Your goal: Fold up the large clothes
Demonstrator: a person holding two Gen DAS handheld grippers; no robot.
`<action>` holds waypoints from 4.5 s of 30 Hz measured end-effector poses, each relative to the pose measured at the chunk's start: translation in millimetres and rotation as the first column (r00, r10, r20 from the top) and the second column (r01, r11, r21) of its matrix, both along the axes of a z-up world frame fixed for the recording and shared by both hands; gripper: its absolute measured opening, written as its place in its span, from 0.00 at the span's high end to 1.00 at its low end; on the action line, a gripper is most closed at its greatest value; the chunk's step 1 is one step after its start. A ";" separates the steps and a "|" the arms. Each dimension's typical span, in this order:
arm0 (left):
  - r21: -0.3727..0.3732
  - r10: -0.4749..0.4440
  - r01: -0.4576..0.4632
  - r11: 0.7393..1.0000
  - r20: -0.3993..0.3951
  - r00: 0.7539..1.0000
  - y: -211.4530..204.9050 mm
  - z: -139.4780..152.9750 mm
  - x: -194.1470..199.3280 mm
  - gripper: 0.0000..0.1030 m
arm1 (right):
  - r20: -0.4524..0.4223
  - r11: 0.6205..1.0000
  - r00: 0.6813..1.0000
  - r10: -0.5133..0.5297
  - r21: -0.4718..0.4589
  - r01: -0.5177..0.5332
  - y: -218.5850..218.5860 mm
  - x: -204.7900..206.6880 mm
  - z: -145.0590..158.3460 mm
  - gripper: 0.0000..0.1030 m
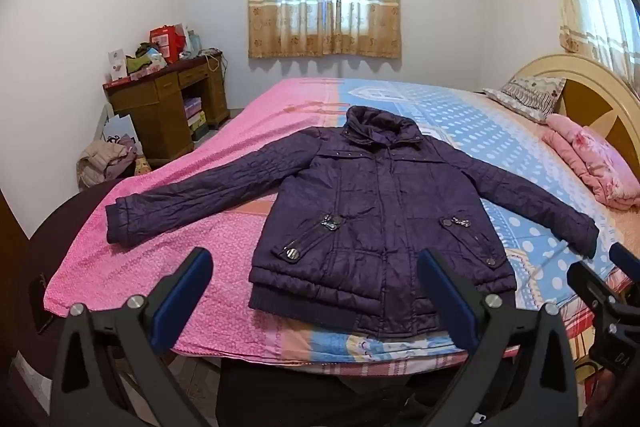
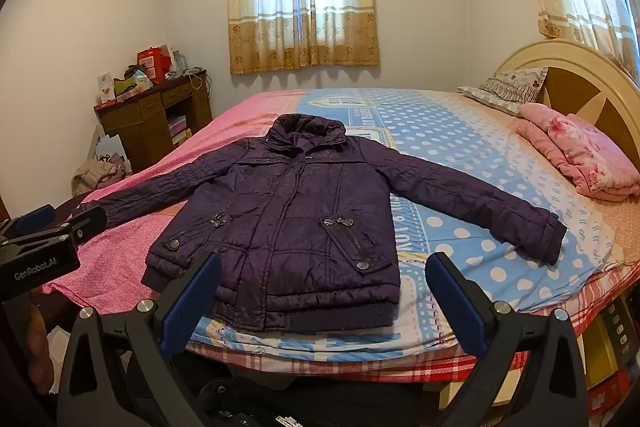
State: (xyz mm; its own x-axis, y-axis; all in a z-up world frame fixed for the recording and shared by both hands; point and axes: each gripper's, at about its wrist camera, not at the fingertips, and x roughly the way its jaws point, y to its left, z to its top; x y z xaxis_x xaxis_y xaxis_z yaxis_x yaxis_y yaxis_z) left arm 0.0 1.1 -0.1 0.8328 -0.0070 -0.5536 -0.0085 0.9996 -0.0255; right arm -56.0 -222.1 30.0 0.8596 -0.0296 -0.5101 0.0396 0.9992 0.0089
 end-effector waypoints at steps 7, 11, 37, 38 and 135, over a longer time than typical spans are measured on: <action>0.026 0.001 -0.001 1.000 -0.018 1.000 0.0 -2.2 3.4 0.00 | -0.003 1.000 1.000 0.000 0.005 0.000 -0.7 0.6 -0.7 0.01; 0.015 0.008 -0.007 1.000 -0.036 0.999 2.7 -3.6 7.0 0.00 | -0.003 1.000 1.000 -0.001 0.005 0.001 -1.4 1.0 -1.2 0.01; 0.003 0.002 -0.002 1.000 -0.004 1.000 1.0 0.9 2.4 0.00 | -0.017 1.000 1.000 -0.013 0.017 0.013 -6.0 5.2 -6.2 0.01; 0.003 0.001 -0.001 1.000 -0.006 1.000 0.8 0.9 2.4 0.00 | -0.019 1.000 1.000 -0.013 0.018 0.014 -5.9 5.4 -6.2 0.01; 0.203 -0.001 0.045 0.978 -0.215 0.977 -41.4 -115.2 262.9 0.00 | -0.186 0.582 0.725 -0.663 0.482 0.656 -413.7 96.7 -132.8 0.03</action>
State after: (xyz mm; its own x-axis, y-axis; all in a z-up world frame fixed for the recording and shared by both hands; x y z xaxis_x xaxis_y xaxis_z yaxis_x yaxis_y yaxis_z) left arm 262.9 -40.3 -115.2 0.6966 0.1077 -0.7093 0.0316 0.9831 0.1803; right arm 40.7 -635.7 -102.8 0.7116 -0.3469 -0.6110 0.6819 0.5506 0.4815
